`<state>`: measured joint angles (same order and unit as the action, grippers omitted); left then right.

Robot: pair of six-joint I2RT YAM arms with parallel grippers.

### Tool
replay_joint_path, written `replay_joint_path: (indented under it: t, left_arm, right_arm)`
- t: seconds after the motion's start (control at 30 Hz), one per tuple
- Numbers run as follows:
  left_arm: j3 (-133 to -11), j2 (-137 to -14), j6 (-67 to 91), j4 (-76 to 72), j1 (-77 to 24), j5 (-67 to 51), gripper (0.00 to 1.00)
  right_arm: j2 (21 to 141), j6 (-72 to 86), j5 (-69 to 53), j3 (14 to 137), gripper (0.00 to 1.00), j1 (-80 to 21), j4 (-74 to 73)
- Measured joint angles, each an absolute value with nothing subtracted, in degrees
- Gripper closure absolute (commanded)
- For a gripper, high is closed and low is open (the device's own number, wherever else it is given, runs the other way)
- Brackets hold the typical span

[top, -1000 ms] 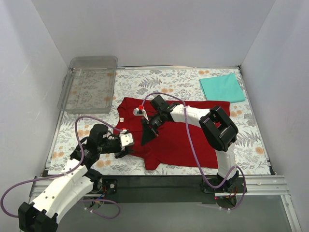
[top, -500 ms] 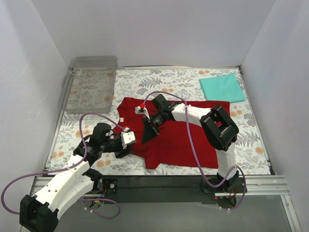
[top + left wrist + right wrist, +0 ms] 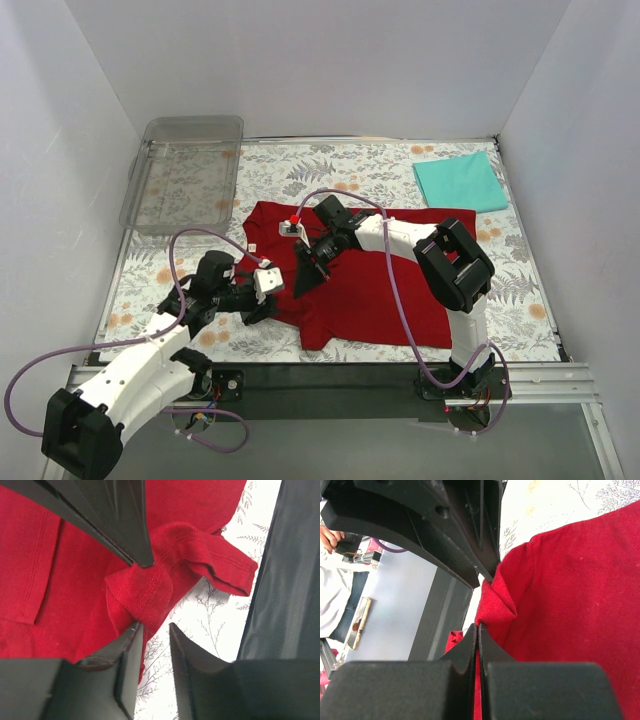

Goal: Fold and stack the t-shirts
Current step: Fold the tshirt

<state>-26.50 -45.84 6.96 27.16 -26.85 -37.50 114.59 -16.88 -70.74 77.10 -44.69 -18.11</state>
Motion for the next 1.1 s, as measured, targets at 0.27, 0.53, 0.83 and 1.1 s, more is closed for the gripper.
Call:
replay_joint_path:
  t: [0.27,0.53,0.83,1.1]
  left_arm:
    - [-26.50,-47.35,8.25,26.33,-26.85,-39.53,0.88]
    - [-26.50,-47.40,9.21,25.32,-26.85,-40.47,1.00]
    - [-27.70,-44.42,9.30,29.41,-26.85,-39.51,1.00]
    - [-30.09,-41.69,9.91,33.06,-26.85,-38.48,1.00]
  right_arm:
    - [114.59,-16.88,-70.74,77.10,0.99,-44.69,-18.11]
    - [114.59,-16.88,-70.76,77.10,0.99,-44.69,-18.11]
    - [114.56,-19.07,-68.07,77.65,0.38,-44.62,-21.21]
    - [106.39,-31.42,-54.17,79.68,0.37,-42.44,-34.48]
